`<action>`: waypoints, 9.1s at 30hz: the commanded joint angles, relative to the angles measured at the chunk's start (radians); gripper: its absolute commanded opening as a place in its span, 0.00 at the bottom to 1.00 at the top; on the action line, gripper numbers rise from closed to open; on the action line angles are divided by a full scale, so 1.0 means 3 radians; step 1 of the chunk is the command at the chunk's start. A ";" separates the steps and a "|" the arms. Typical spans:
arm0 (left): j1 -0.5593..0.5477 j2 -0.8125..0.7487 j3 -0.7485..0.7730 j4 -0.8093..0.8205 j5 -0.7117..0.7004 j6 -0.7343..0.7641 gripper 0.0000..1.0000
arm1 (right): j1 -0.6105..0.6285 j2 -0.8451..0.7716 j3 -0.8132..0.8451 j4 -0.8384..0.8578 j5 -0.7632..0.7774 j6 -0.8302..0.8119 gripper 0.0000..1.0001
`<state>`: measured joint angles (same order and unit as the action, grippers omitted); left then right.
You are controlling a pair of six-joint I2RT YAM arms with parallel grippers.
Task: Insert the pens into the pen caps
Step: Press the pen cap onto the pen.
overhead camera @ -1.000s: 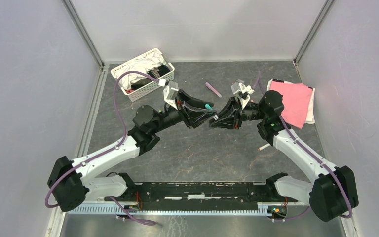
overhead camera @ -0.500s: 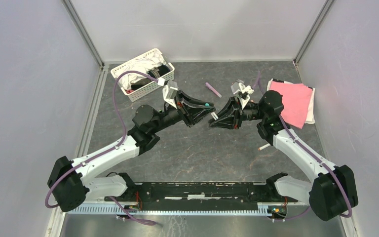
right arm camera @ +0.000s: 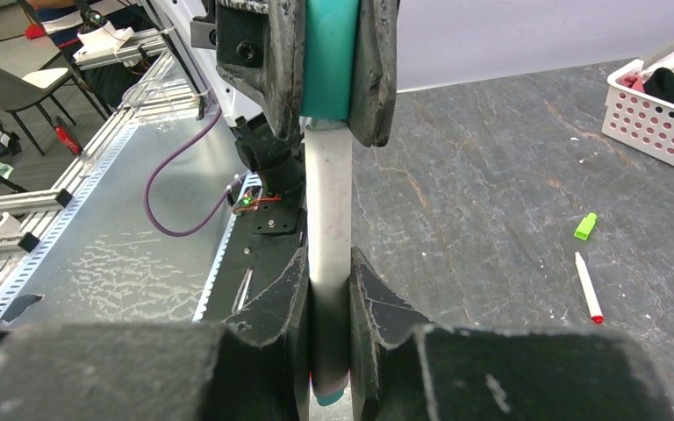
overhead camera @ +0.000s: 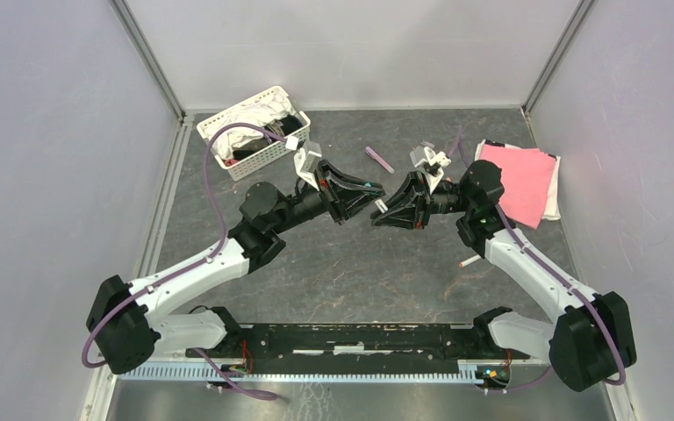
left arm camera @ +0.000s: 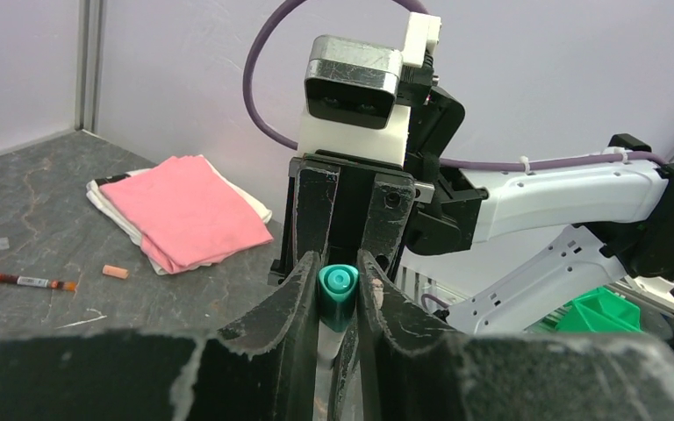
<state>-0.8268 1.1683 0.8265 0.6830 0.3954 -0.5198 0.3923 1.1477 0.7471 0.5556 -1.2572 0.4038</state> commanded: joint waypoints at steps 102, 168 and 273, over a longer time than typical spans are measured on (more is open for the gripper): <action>-0.0878 0.0483 -0.0370 -0.2920 0.0563 0.0455 0.02 | -0.0315 0.0259 0.1077 -0.0952 0.0701 -0.0949 0.00; -0.0847 0.0052 -0.0314 -0.1555 -0.1056 -0.0787 0.51 | -0.0145 0.0055 0.0039 -0.0718 0.0563 -0.1139 0.00; -0.0733 -0.0883 -0.1065 0.0013 -0.0973 0.0545 0.97 | -0.0169 0.0033 -0.0440 0.1316 0.0266 0.0784 0.00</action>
<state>-1.0492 1.0462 0.4492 0.8463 0.1341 -0.4732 0.3439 1.1751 0.6262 0.9012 -1.1419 0.6819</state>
